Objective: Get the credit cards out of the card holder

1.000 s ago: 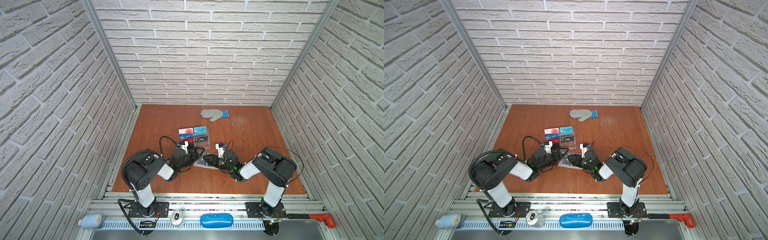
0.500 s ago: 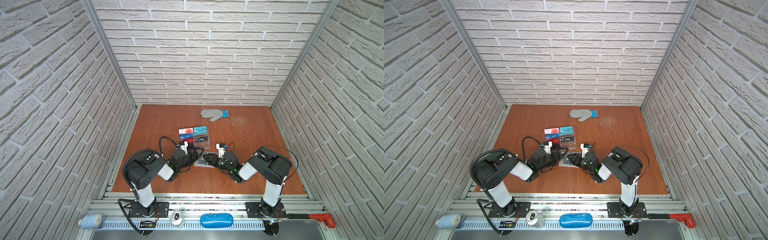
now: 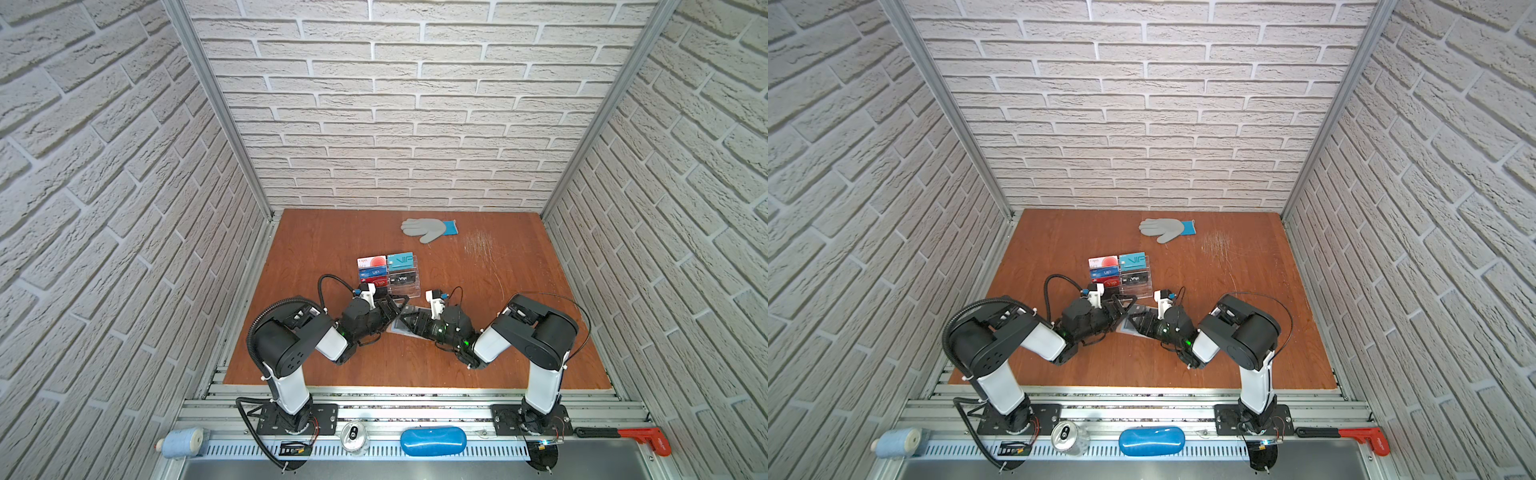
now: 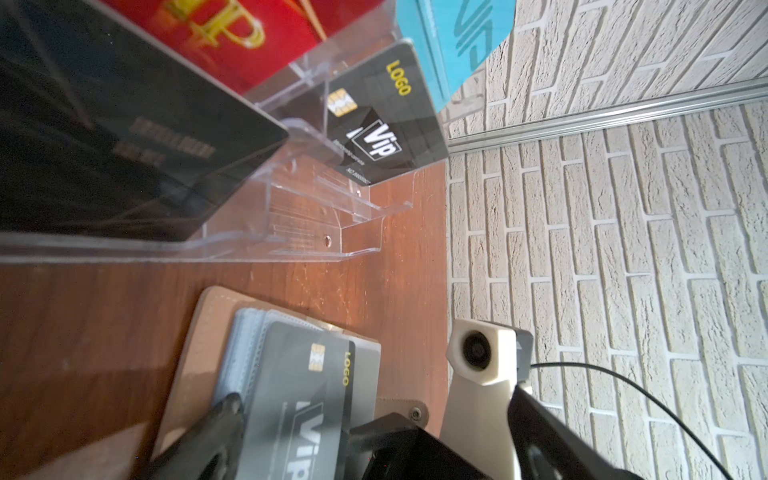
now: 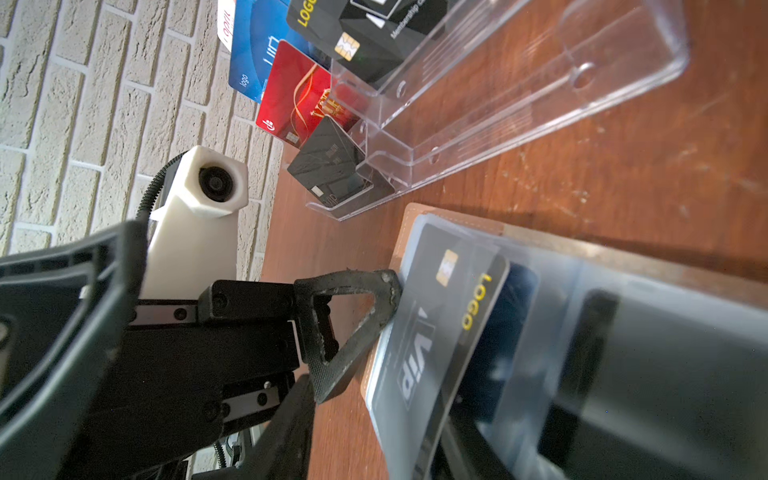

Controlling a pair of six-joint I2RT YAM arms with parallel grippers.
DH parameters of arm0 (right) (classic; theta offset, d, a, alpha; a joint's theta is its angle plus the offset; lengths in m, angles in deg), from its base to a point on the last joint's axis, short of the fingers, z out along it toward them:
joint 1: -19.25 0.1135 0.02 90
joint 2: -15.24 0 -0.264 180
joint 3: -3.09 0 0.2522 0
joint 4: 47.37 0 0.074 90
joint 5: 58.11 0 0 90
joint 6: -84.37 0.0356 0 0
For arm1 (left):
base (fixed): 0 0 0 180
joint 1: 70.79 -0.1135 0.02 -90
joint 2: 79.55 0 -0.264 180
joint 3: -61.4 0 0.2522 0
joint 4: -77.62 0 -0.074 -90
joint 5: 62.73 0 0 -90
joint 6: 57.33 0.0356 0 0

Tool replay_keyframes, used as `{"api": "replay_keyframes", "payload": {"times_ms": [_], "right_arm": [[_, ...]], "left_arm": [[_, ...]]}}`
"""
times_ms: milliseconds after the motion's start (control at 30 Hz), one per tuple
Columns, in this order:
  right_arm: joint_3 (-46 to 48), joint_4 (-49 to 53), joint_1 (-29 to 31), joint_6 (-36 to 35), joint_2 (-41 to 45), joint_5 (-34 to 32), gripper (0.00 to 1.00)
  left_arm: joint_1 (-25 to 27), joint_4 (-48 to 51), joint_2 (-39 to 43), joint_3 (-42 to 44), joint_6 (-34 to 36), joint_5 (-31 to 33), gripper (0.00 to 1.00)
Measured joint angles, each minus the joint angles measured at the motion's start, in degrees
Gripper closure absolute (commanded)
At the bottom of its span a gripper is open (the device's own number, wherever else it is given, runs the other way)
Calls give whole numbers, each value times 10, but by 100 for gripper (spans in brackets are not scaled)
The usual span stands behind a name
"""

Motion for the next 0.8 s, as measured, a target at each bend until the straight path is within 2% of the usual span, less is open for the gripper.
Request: {"api": "replay_keyframes", "payload": {"times_ms": [467,800], "right_arm": [[-56,78,0,-13,-1,-25,58],[-69,99,0,-15,-1,-27,60]], "left_arm": [[-7,-8,0,7,0,10,2],[-13,-17,0,13,-1,7,2]]}}
